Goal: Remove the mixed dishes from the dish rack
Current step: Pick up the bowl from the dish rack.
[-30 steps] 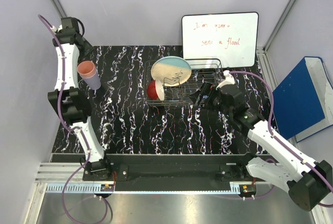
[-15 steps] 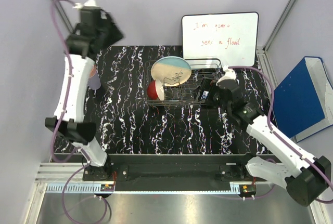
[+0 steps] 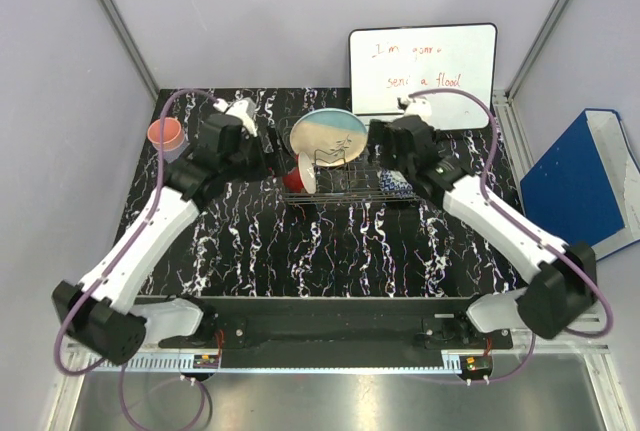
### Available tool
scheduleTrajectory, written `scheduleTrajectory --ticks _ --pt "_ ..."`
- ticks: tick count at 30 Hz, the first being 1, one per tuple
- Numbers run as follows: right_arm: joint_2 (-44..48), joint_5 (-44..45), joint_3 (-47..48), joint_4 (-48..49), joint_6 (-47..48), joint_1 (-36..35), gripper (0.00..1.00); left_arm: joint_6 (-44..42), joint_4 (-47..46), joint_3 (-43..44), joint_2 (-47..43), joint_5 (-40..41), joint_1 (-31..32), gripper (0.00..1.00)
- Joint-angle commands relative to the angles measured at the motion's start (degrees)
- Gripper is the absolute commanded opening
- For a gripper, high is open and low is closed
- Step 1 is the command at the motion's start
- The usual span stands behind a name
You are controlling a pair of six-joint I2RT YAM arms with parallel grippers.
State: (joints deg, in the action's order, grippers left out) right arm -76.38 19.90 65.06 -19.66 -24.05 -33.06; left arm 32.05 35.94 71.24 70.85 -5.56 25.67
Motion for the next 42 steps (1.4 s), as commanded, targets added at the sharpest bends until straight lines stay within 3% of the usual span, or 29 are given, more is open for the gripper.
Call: scheduleTrajectory --ticks 1,6,10,16,20,23,31,42 --pt "-5.09 0.41 10.50 1.03 1.65 -0.25 1.00 -2.95 -9.31 -2.24 -8.53 3.18 2.36 0.99" --pt "-7.73 -4.87 11.24 1.47 -3.44 -0.25 1.00 -5.95 -6.86 -1.29 -4.94 11.36 3.68 0.99" --pt "-6.24 -4.00 6.33 2.34 -4.86 -0.25 1.00 -5.86 -3.78 2.23 1.38 15.13 4.82 0.84" --pt "-1.67 -10.47 -0.18 5.15 -3.20 -0.25 0.99 -4.99 -1.50 5.92 8.42 22.61 7.29 0.78" --pt "-1.58 -25.75 -2.13 12.97 -2.84 -0.69 0.97 -1.91 -0.96 3.65 5.19 27.43 7.46 0.80" --pt "-4.37 -30.17 -0.90 16.93 -4.24 -1.65 0.95 0.29 -0.96 1.10 1.14 29.64 7.46 0.81" --pt "-17.91 -35.10 8.41 19.13 -5.56 -5.08 0.92 0.91 1.49 -2.25 -6.59 30.61 7.46 0.83" --pt "-27.50 -39.32 12.81 22.73 -7.15 -6.32 0.89 0.47 2.29 -4.79 -9.33 30.17 7.38 0.84"
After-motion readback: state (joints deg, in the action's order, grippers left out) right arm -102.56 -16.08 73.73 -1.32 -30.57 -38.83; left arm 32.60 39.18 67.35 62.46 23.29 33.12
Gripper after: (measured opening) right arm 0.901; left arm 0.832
